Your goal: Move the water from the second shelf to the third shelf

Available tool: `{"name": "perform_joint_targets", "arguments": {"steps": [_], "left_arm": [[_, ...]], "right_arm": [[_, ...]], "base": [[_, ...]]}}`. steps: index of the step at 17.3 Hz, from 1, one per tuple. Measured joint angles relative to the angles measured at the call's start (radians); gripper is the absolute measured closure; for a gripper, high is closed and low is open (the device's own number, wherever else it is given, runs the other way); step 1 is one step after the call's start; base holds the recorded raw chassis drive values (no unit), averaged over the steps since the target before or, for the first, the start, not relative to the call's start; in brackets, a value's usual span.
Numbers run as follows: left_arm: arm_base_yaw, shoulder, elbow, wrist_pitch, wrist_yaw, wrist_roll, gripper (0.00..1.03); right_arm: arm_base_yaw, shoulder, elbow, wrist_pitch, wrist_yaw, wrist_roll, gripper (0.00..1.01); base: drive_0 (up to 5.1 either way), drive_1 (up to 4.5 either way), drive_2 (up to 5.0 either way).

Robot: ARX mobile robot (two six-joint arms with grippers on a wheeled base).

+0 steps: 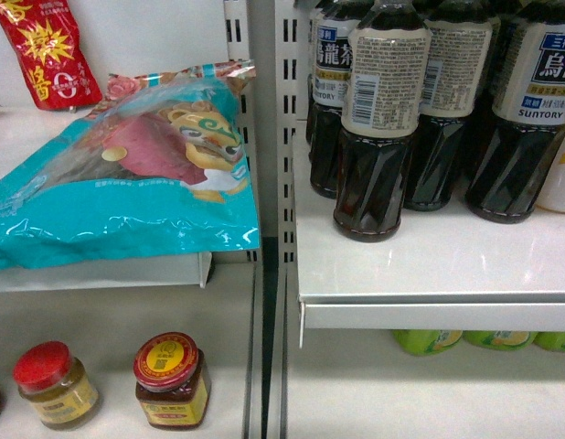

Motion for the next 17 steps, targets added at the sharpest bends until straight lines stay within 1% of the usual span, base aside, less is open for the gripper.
{"name": "perform_joint_targets", "arguments": {"steps": [17], "left_arm": [[0.0, 0.0, 0.0, 0.0, 0.0, 0.0, 0.05]], "right_arm": [[0.0, 0.0, 0.0, 0.0, 0.0, 0.0, 0.03]], "base": [[0.0, 0.0, 0.0]]}}
